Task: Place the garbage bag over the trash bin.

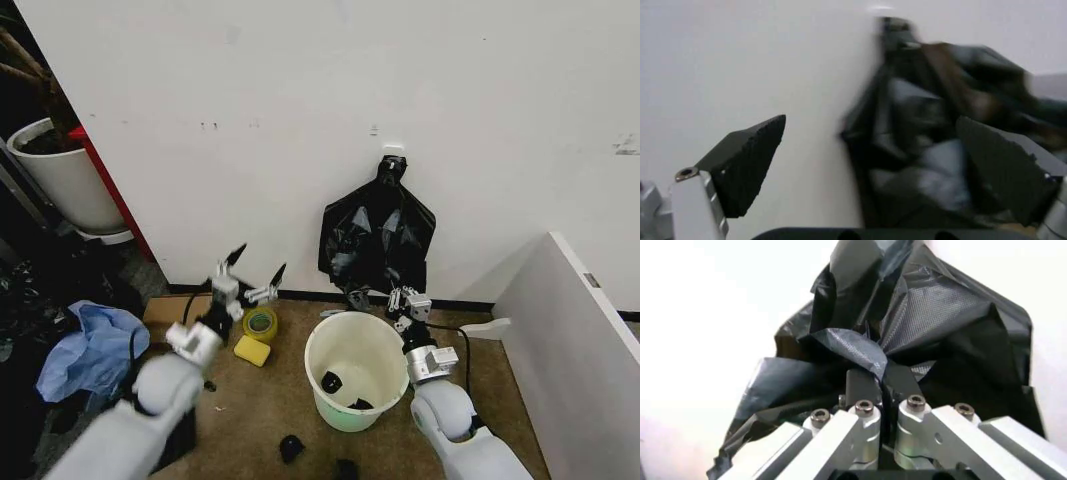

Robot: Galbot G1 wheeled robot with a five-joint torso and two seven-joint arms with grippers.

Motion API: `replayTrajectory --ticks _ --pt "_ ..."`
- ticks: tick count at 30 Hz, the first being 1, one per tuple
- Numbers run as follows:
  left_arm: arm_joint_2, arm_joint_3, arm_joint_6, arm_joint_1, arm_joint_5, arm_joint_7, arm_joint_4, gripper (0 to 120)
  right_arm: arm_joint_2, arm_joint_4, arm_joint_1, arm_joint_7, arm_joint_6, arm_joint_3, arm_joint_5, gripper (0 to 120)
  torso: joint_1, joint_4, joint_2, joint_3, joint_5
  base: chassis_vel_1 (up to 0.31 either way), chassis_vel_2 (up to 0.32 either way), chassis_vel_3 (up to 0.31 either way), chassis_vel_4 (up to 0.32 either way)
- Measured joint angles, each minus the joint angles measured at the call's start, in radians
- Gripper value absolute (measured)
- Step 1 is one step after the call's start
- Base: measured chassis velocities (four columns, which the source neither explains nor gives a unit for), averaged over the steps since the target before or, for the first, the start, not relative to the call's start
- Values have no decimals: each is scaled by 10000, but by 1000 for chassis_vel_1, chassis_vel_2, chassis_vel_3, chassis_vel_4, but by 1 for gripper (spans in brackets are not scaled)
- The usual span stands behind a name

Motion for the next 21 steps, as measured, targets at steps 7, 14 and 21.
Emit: replayTrajectory --ticks 7,14,21 --pt "-552 1812 -394 -2698 2016 1492 1987 100 167 5 -40 -279 172 78 -89 0 1 0 0 1 1 0 0 0 0" --pt "-1074 2232 -295 -3604 3558 1095 2967 98 336 -10 -57 -360 196 120 -275 0 1 0 0 0 1 0 0 0 0" --pt "-1240 2128 -580 -3692 4885 1752 3346 81 367 18 -33 -366 175 163 -352 0 0 4 -1 0 2 0 0 0 0"
